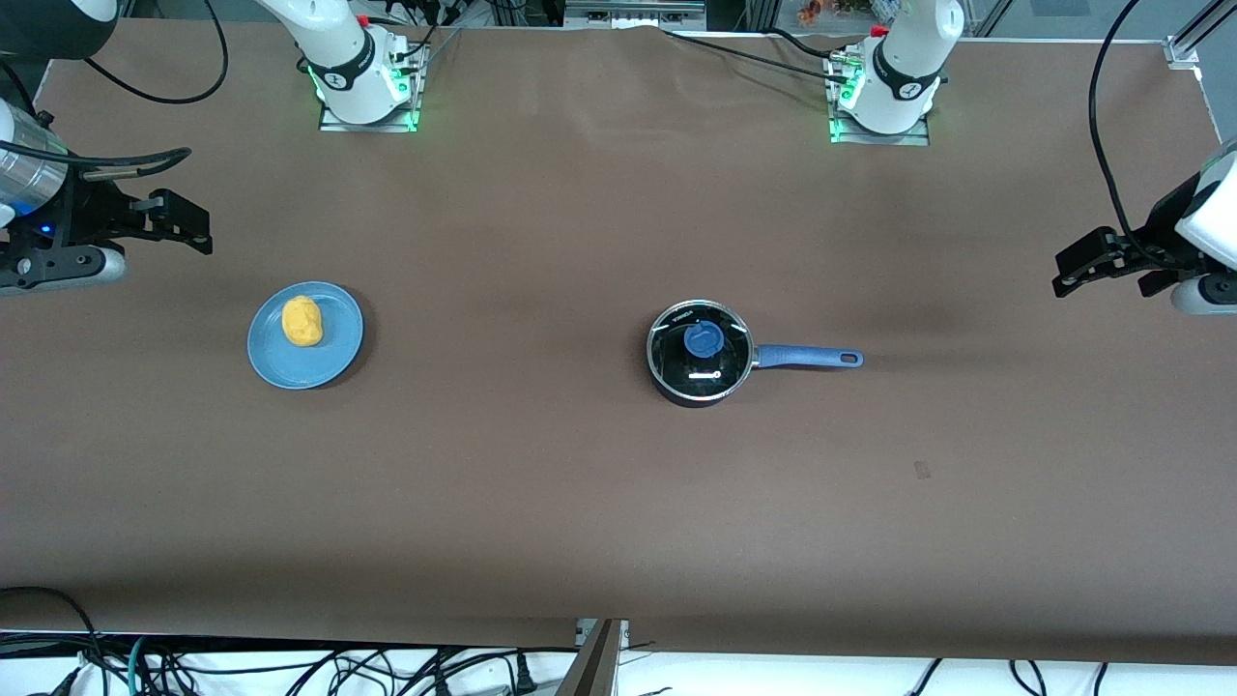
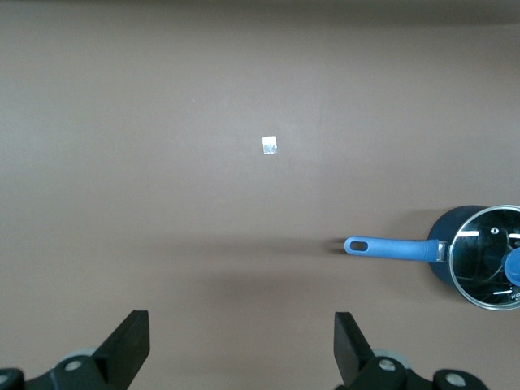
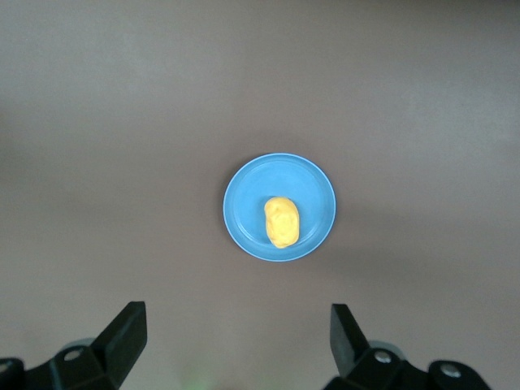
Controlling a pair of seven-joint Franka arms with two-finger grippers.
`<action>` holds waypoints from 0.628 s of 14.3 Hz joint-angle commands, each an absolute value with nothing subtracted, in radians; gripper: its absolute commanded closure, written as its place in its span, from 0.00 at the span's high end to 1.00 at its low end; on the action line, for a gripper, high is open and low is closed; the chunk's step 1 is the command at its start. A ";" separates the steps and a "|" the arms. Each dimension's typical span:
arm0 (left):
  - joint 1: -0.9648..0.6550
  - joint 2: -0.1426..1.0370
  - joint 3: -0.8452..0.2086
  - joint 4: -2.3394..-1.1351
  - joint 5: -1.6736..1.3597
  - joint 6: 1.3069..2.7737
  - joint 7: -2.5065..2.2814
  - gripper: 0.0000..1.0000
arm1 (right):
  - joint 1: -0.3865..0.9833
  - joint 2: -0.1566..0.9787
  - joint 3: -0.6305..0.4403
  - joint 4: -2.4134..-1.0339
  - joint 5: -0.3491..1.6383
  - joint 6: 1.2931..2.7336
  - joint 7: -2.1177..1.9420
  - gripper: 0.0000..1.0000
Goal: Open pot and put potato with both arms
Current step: 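Move the left gripper toward the saucepan lid knob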
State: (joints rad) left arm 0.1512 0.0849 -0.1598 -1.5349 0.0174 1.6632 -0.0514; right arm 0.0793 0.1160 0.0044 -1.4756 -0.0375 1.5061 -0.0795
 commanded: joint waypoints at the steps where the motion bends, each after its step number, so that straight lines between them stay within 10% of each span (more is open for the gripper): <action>1: 0.158 0.078 -0.161 -1.509 0.002 1.616 -0.037 1.00 | 0.072 0.130 0.014 -1.445 -0.046 1.497 -0.078 1.00; 9: 0.135 0.081 -0.189 -1.561 -0.031 1.612 -0.133 1.00 | 0.071 0.130 0.014 -1.445 -0.046 1.497 -0.078 1.00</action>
State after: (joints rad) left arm 0.1489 0.0874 -0.1686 -1.5265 0.0085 1.6120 -0.0814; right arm 0.0792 0.1160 0.0043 -1.4755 -0.0375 1.5061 -0.0795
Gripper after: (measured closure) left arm 0.000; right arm 0.000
